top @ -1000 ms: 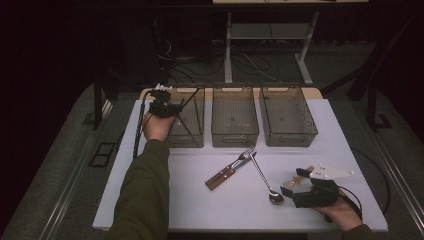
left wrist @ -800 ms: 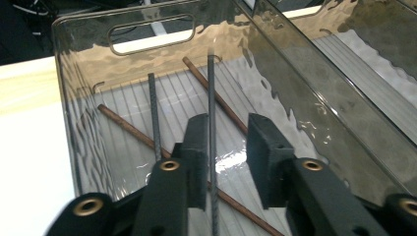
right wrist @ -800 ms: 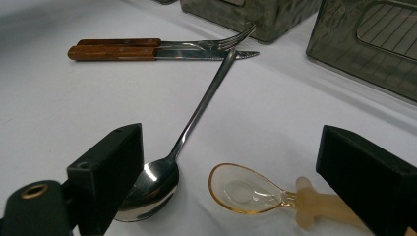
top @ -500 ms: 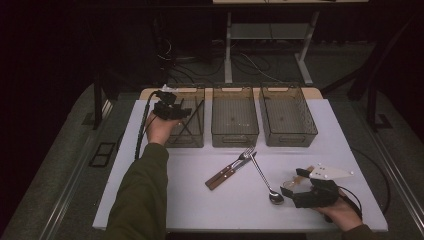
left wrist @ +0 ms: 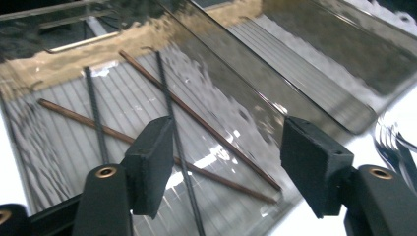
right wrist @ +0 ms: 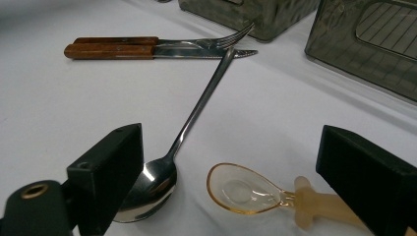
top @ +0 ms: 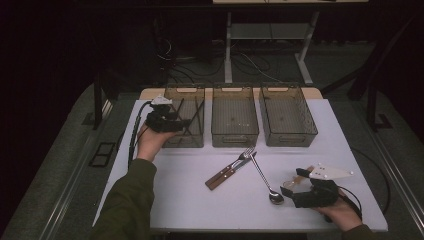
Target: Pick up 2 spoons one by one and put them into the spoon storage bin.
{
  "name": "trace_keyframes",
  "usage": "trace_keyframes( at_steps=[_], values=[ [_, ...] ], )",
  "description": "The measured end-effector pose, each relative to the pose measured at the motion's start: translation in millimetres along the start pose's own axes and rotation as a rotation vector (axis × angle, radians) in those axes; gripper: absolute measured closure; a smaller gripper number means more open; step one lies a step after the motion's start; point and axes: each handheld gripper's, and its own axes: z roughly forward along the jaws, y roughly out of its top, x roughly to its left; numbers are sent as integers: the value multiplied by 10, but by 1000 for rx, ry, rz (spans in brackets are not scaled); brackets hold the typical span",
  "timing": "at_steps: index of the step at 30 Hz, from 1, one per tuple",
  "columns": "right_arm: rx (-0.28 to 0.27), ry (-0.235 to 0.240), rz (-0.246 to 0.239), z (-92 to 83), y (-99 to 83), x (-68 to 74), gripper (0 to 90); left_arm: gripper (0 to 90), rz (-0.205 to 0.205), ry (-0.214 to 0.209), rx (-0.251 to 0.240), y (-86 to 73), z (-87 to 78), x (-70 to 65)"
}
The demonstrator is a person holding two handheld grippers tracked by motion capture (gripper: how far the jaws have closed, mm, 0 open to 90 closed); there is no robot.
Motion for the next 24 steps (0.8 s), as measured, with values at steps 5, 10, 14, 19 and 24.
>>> trace_keyframes(
  at_steps=[5,10,14,19,24],
  values=[
    [1,-1,1,6,1,-11,104,293,24,-49,-22,-122,-68,-182],
    [-1,-4,2,-3,3,-5,104,249,68,-75,-27,-268,-121,-372],
    [-3,-7,0,-10,-2,-12,104,223,76,-100,-43,-393,-189,-486],
    [-3,-3,-11,-15,4,0,104,198,93,-115,-49,-615,-242,-580],
    [-6,-4,-9,-18,6,-2,104,151,107,-140,-44,-797,-305,-684]
  ],
)
